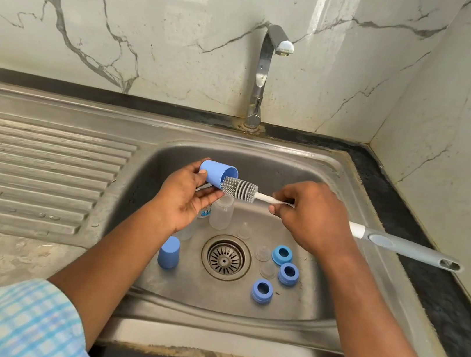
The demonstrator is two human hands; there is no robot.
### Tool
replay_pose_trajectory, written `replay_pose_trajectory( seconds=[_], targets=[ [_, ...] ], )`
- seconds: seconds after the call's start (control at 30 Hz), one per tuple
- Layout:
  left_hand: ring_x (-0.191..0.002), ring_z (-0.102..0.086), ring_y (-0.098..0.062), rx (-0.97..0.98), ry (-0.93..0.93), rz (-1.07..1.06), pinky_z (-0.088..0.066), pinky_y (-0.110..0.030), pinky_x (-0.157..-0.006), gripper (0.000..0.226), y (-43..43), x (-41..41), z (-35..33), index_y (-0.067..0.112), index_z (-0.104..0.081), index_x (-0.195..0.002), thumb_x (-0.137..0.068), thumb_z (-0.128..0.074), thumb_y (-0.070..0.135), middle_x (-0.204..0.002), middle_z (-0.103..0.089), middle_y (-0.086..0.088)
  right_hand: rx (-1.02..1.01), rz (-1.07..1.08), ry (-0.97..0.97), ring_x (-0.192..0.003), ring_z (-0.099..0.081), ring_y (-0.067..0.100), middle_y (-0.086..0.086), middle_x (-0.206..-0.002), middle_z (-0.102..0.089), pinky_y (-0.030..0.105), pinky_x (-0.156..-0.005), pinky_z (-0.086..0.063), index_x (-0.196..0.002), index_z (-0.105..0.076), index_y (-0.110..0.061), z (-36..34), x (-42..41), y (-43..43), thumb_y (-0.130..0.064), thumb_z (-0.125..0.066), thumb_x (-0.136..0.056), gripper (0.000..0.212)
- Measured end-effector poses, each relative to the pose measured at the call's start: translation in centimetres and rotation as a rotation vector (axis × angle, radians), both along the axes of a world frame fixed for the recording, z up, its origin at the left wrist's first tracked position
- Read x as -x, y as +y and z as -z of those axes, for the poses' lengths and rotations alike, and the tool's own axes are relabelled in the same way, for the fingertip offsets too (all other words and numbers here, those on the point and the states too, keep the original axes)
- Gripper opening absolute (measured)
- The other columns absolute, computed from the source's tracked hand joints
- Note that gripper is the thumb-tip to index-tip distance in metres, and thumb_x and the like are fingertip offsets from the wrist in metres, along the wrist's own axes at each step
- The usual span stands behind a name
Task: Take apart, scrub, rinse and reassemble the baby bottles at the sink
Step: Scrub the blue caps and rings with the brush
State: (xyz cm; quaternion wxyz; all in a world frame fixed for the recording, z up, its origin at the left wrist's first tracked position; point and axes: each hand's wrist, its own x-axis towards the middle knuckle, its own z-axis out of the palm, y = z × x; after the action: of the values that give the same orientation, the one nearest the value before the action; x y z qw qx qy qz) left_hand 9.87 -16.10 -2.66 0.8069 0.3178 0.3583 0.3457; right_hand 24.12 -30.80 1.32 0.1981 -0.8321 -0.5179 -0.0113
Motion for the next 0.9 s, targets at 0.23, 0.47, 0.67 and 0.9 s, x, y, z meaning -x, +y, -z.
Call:
replay_pose_trajectory(
  seconds=[0.23, 0.47, 0.67, 0.9],
  targets=[
    [-0.085, -0.070, -0.020, -0.066, -0.047, -0.008, -0.062, -0.031, -0.073, 0.026, -0.9, -0.9, 0.4, 0.005, -0.062, -0.117, -0.093, -0.064, 0.012, -0.101, -0.068, -0.014, -0.033, -0.015, -0.087, -0.085, -0.065, 0.023, -0.002, -0.094, -0.073, 0.039, -0.077, -0.054, -0.103, -0.075, -0.026, -0.1, 1.6, 0.4, -0.030, -0.068, -0.089, 0.016],
    [-0.085, -0.069, -0.022, 0.019, -0.137, -0.166, -0.062, -0.031, -0.063, 0.014, 0.3, -0.4, 0.3, 0.006, -0.059, -0.106, -0.094, -0.063, 0.012, -0.097, -0.066, -0.015, -0.049, -0.048, -0.073, -0.085, -0.064, 0.022, -0.002, -0.093, -0.073, 0.035, -0.074, -0.052, -0.105, -0.075, -0.026, -0.3, 2.2, 0.5, -0.033, -0.067, -0.091, 0.017],
    [-0.084, -0.067, -0.021, -0.053, -0.182, -0.071, -0.061, -0.027, -0.067, 0.030, -2.7, -1.9, 0.4, 0.005, -0.054, -0.124, -0.095, -0.060, 0.009, -0.099, -0.065, -0.013, -0.057, -0.011, -0.055, -0.075, -0.058, 0.027, 0.002, -0.077, -0.062, 0.033, -0.065, -0.042, -0.093, -0.072, -0.022, 0.1, 2.6, 1.0, -0.033, -0.060, -0.095, 0.016],
    [-0.089, -0.069, -0.024, -0.095, -0.184, -0.199, -0.061, -0.030, -0.068, 0.039, -0.3, -1.0, 0.0, 0.004, -0.051, -0.132, -0.094, -0.061, 0.006, -0.112, -0.064, -0.018, -0.042, -0.063, 0.032, -0.062, -0.054, 0.019, -0.003, -0.064, -0.058, 0.030, -0.057, -0.038, -0.089, -0.073, -0.021, -0.4, 2.4, 0.8, -0.036, -0.061, -0.095, 0.020]
  ],
)
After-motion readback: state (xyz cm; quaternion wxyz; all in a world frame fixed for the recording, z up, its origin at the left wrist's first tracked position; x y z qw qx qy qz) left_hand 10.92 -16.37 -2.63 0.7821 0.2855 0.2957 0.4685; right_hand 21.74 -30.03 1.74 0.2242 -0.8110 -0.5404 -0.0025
